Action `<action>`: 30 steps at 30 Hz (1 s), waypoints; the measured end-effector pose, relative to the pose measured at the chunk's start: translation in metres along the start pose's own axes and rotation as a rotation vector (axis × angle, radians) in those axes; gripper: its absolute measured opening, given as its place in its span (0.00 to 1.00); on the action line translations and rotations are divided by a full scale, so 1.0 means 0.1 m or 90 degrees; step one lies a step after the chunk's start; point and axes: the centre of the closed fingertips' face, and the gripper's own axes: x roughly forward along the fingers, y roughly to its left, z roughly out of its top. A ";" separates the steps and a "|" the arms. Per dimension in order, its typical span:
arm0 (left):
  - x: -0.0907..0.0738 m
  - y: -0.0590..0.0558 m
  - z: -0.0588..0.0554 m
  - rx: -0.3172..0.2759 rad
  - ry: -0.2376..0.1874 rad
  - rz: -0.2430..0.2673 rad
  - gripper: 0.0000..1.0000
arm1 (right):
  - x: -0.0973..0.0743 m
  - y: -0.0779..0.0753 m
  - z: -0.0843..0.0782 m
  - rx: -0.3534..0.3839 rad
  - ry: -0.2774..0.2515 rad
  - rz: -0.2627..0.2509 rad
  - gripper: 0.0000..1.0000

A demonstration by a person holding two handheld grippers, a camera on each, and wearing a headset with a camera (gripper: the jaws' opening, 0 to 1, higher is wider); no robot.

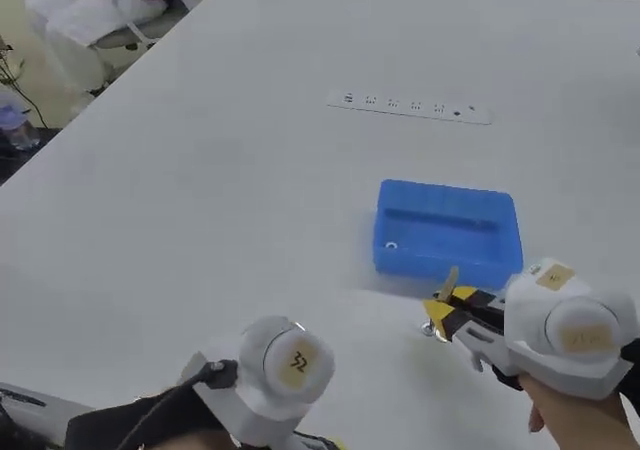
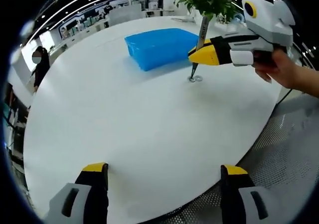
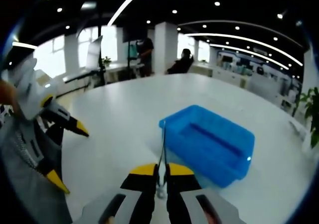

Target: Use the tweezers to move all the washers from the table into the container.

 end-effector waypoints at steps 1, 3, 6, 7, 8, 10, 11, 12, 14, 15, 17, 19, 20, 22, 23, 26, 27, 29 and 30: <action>0.01 -0.01 0.01 0.001 0.000 0.002 1.00 | 0.00 0.00 0.00 0.000 0.000 0.000 0.03; 0.00 -0.01 0.02 -0.001 0.009 0.002 1.00 | -0.01 0.01 0.00 0.004 0.001 0.000 0.03; 0.02 0.00 0.02 -0.001 0.009 0.002 1.00 | -0.02 0.01 0.00 0.006 -0.001 -0.001 0.03; 0.02 0.00 0.02 -0.002 0.007 0.002 1.00 | -0.02 0.02 0.00 0.007 -0.001 -0.002 0.03; 0.02 0.00 0.01 -0.001 0.004 0.002 1.00 | -0.02 0.02 -0.01 0.007 -0.001 -0.003 0.03; 0.02 0.00 0.02 -0.003 -0.002 0.003 1.00 | -0.03 0.02 -0.01 0.007 -0.001 -0.005 0.03; 0.01 0.00 0.03 -0.004 -0.005 0.003 1.00 | -0.03 0.02 -0.01 0.009 -0.002 -0.005 0.03; 0.00 -0.01 0.03 -0.005 -0.006 0.004 1.00 | -0.03 0.02 -0.01 0.012 -0.003 -0.007 0.03; -0.01 -0.01 0.04 -0.004 -0.004 0.004 1.00 | -0.03 0.02 -0.01 0.016 -0.003 -0.007 0.03; -0.01 -0.01 0.04 -0.005 -0.004 0.004 1.00 | -0.03 0.02 -0.01 0.017 -0.003 -0.007 0.03; 0.00 -0.01 0.05 -0.002 -0.003 0.002 1.00 | -0.03 0.02 -0.01 0.019 -0.003 -0.007 0.03; 0.01 -0.01 0.06 -0.001 -0.004 0.002 1.00 | -0.02 0.03 -0.01 0.017 0.001 -0.008 0.03; 0.01 -0.01 0.06 0.000 -0.004 0.002 1.00 | -0.02 0.03 0.00 0.015 0.001 -0.007 0.03; 0.00 -0.01 0.07 0.003 -0.005 0.000 1.00 | -0.02 0.03 0.00 0.009 0.002 -0.008 0.03; 0.00 -0.02 0.07 0.005 -0.004 -0.001 1.00 | -0.02 0.03 0.00 0.007 0.003 -0.007 0.03; 0.01 -0.02 0.08 0.008 -0.003 -0.003 0.99 | -0.01 0.02 0.01 0.016 0.004 -0.005 0.03; 0.01 -0.02 0.08 0.008 -0.002 -0.003 0.99 | -0.01 0.01 0.01 0.024 0.004 -0.003 0.03; 0.02 -0.02 0.09 0.006 0.000 -0.003 0.99 | -0.01 -0.02 0.00 0.046 0.006 -0.003 0.03; 0.02 -0.02 0.09 0.007 0.000 -0.003 0.99 | 0.00 -0.04 0.00 0.053 0.007 0.000 0.03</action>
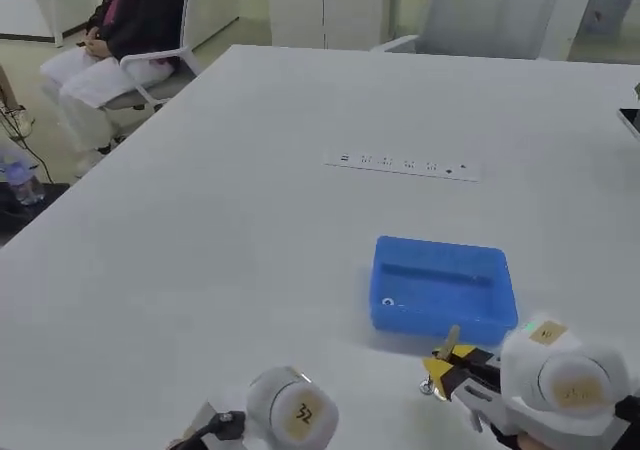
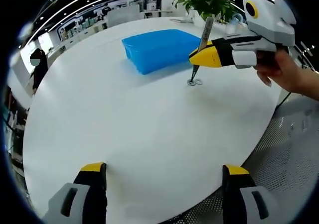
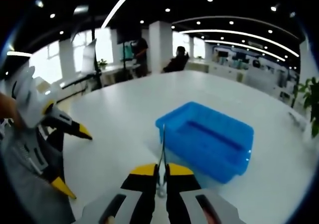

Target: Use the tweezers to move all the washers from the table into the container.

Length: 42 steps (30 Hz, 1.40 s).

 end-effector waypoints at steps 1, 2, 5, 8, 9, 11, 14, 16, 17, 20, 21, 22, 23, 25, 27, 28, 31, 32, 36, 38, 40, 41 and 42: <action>0.00 0.00 0.00 0.002 0.000 -0.001 0.99 | 0.00 -0.01 0.00 0.004 0.001 0.001 0.03; 0.00 -0.01 0.00 0.002 0.001 -0.002 0.99 | 0.00 -0.02 0.00 0.008 0.002 0.000 0.03; 0.00 -0.02 0.01 -0.008 0.001 -0.007 0.99 | -0.03 -0.07 0.00 0.003 0.005 -0.008 0.03; 0.00 -0.04 0.07 -0.032 -0.017 -0.028 0.99 | -0.09 -0.12 0.06 0.016 -0.010 -0.010 0.03; -0.01 -0.05 0.07 -0.031 -0.017 -0.030 0.99 | -0.11 -0.13 0.08 0.019 -0.012 -0.010 0.03; -0.01 -0.06 0.08 -0.031 -0.018 -0.036 0.99 | -0.16 -0.14 0.14 0.024 -0.021 -0.011 0.03; -0.04 -0.01 0.18 -0.040 -0.052 -0.027 0.99 | -0.23 -0.15 0.27 0.022 -0.040 -0.011 0.03; -0.12 0.01 0.29 -0.042 -0.081 -0.021 0.99 | -0.28 -0.17 0.39 0.021 -0.056 -0.011 0.03; -0.16 0.00 0.32 -0.041 -0.092 -0.021 0.99 | -0.30 -0.17 0.43 0.021 -0.062 -0.012 0.03; -0.27 0.01 0.42 -0.032 -0.129 -0.006 0.99 | -0.36 -0.20 0.64 0.012 -0.089 -0.017 0.03; -0.30 0.01 0.44 -0.029 -0.138 0.000 0.99 | -0.37 -0.22 0.70 0.009 -0.096 -0.019 0.03; -0.33 0.00 0.45 -0.023 -0.143 0.001 0.99 | -0.37 -0.23 0.75 0.008 -0.102 -0.021 0.03; -0.35 0.00 0.46 -0.022 -0.146 0.004 0.99 | -0.37 -0.25 0.79 0.006 -0.107 -0.023 0.03; -0.39 0.00 0.48 -0.021 -0.156 0.008 0.99 | -0.37 -0.30 0.90 0.003 -0.119 -0.027 0.03; -0.41 0.01 0.51 -0.035 -0.167 0.006 0.99 | -0.33 -0.36 0.95 0.000 -0.122 -0.031 0.03; -0.43 0.02 0.53 -0.040 -0.172 0.007 0.99 | -0.31 -0.39 0.98 -0.003 -0.124 -0.036 0.03; -0.46 0.05 0.56 -0.035 -0.185 0.014 0.99 | -0.24 -0.48 1.00 -0.002 -0.123 -0.045 0.03; -0.47 0.05 0.57 -0.033 -0.186 0.014 0.99 | -0.22 -0.50 0.99 -0.002 -0.122 -0.049 0.03; -0.51 0.05 0.60 -0.028 -0.194 0.017 0.99 | -0.12 -0.58 0.94 0.010 -0.111 -0.063 0.03; -0.54 0.07 0.62 -0.014 -0.199 0.032 0.99 | -0.09 -0.62 0.91 0.013 -0.106 -0.070 0.03; -0.54 0.06 0.60 -0.012 -0.193 0.030 0.99 | -0.05 -0.68 0.87 0.014 -0.101 -0.078 0.03; -0.54 0.06 0.61 -0.014 -0.195 0.029 0.99 | -0.04 -0.70 0.86 0.018 -0.098 -0.080 0.03; -0.55 0.04 0.61 -0.017 -0.199 0.026 0.99 | -0.01 -0.72 0.84 0.024 -0.095 -0.080 0.03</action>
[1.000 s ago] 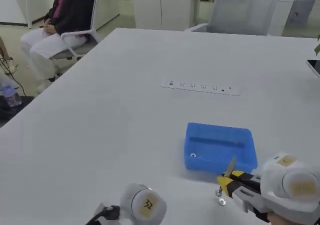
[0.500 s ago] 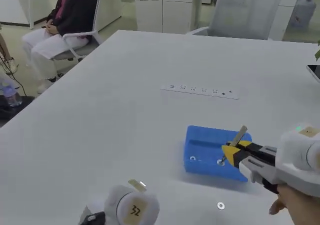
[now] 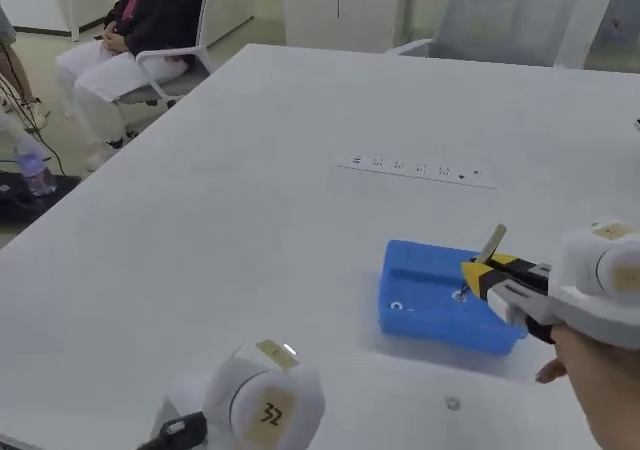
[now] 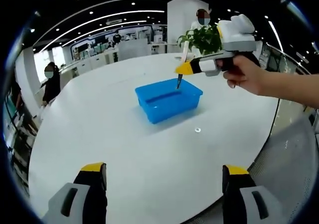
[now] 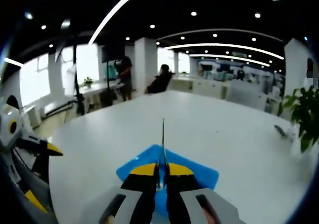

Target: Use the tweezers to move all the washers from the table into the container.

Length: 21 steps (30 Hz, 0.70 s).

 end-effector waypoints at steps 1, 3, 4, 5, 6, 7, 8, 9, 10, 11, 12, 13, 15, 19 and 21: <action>-0.01 -0.01 0.01 -0.003 -0.002 -0.001 0.99 | 0.02 -0.01 -0.02 0.004 0.002 -0.002 0.03; -0.03 -0.03 0.04 -0.008 -0.012 -0.002 0.99 | 0.06 -0.04 -0.07 0.013 0.008 -0.006 0.03; -0.04 -0.04 0.05 -0.009 -0.015 0.000 0.99 | 0.10 -0.06 -0.11 0.020 0.012 -0.006 0.03; -0.04 -0.04 0.07 -0.011 -0.024 0.004 0.99 | 0.12 -0.07 -0.13 0.024 0.016 -0.005 0.03; -0.05 -0.05 0.12 -0.017 -0.043 0.006 0.99 | 0.12 -0.05 -0.16 0.025 0.022 -0.006 0.03; -0.06 -0.06 0.12 -0.018 -0.043 0.003 0.99 | 0.12 -0.04 -0.17 0.023 0.025 -0.007 0.03; -0.06 -0.06 0.13 -0.022 -0.043 0.005 0.99 | 0.15 -0.03 -0.20 0.019 0.031 -0.005 0.03; -0.06 -0.07 0.14 -0.022 -0.048 0.005 0.99 | 0.16 -0.03 -0.21 0.017 0.034 -0.006 0.03; -0.07 -0.07 0.16 -0.020 -0.053 0.005 0.99 | 0.19 -0.03 -0.24 0.015 0.040 -0.003 0.03; -0.07 -0.07 0.17 -0.020 -0.055 0.005 0.99 | 0.20 -0.02 -0.26 0.016 0.044 -0.003 0.03; -0.07 -0.08 0.17 -0.019 -0.055 0.004 0.99 | 0.19 -0.04 -0.27 0.017 0.046 -0.003 0.03; -0.07 -0.08 0.17 -0.020 -0.054 0.002 0.99 | 0.20 -0.04 -0.29 0.018 0.048 -0.002 0.03; -0.08 -0.09 0.18 -0.023 -0.058 -0.001 0.99 | 0.21 -0.03 -0.29 0.022 0.051 0.001 0.03; -0.10 -0.09 0.21 -0.028 -0.067 -0.003 0.99 | 0.23 -0.03 -0.33 0.021 0.058 0.001 0.03; -0.12 -0.10 0.22 -0.024 -0.068 -0.003 0.99 | 0.24 -0.02 -0.34 0.021 0.060 0.003 0.03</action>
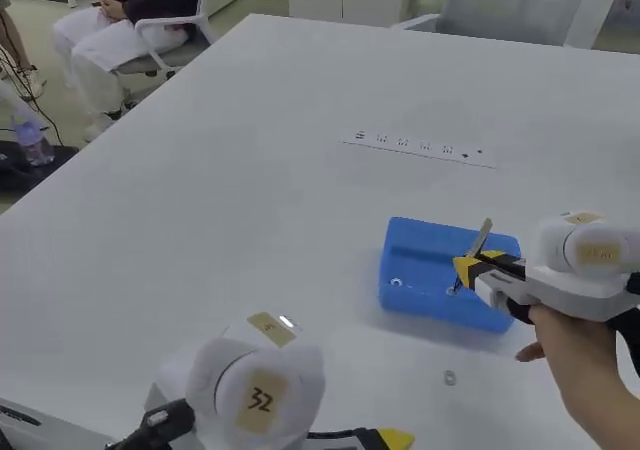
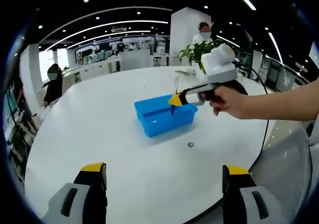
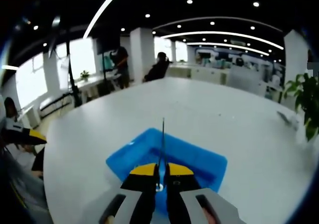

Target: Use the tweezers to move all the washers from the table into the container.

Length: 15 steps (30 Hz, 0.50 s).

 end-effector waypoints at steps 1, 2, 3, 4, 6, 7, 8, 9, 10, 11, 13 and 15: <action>-0.01 0.00 0.01 0.003 -0.004 0.000 0.99 | 0.01 -0.01 -0.02 0.000 0.002 -0.002 0.03; -0.01 -0.01 0.02 0.003 -0.006 -0.001 0.99 | 0.02 -0.01 -0.03 0.002 0.004 -0.002 0.03; -0.02 -0.01 0.03 0.002 -0.008 -0.003 0.99 | 0.03 -0.01 -0.04 0.005 0.005 -0.003 0.03; -0.02 -0.02 0.04 0.002 -0.009 -0.004 0.99 | 0.03 -0.01 -0.05 0.010 0.005 -0.002 0.03; -0.04 -0.02 0.06 0.002 -0.016 -0.002 0.99 | 0.05 0.02 -0.08 0.015 0.006 0.004 0.03; -0.04 -0.02 0.08 0.002 -0.019 0.000 0.99 | 0.07 0.03 -0.09 0.014 0.007 0.004 0.03; -0.05 -0.02 0.08 0.002 -0.019 0.001 0.99 | 0.08 0.03 -0.10 0.010 0.009 0.003 0.03; -0.05 -0.02 0.08 0.001 -0.019 0.001 0.99 | 0.07 0.04 -0.11 0.004 0.010 0.002 0.03; -0.06 -0.02 0.09 0.001 -0.020 0.001 0.99 | 0.07 0.04 -0.12 0.003 0.012 0.002 0.03; -0.07 -0.02 0.10 0.000 -0.022 0.001 0.99 | 0.11 0.03 -0.14 0.006 0.014 0.004 0.03; -0.07 -0.03 0.11 -0.001 -0.024 -0.001 0.99 | 0.10 0.03 -0.16 0.009 0.018 0.005 0.03; -0.08 -0.04 0.11 0.002 -0.026 -0.001 0.99 | 0.11 0.02 -0.18 0.009 0.020 0.004 0.03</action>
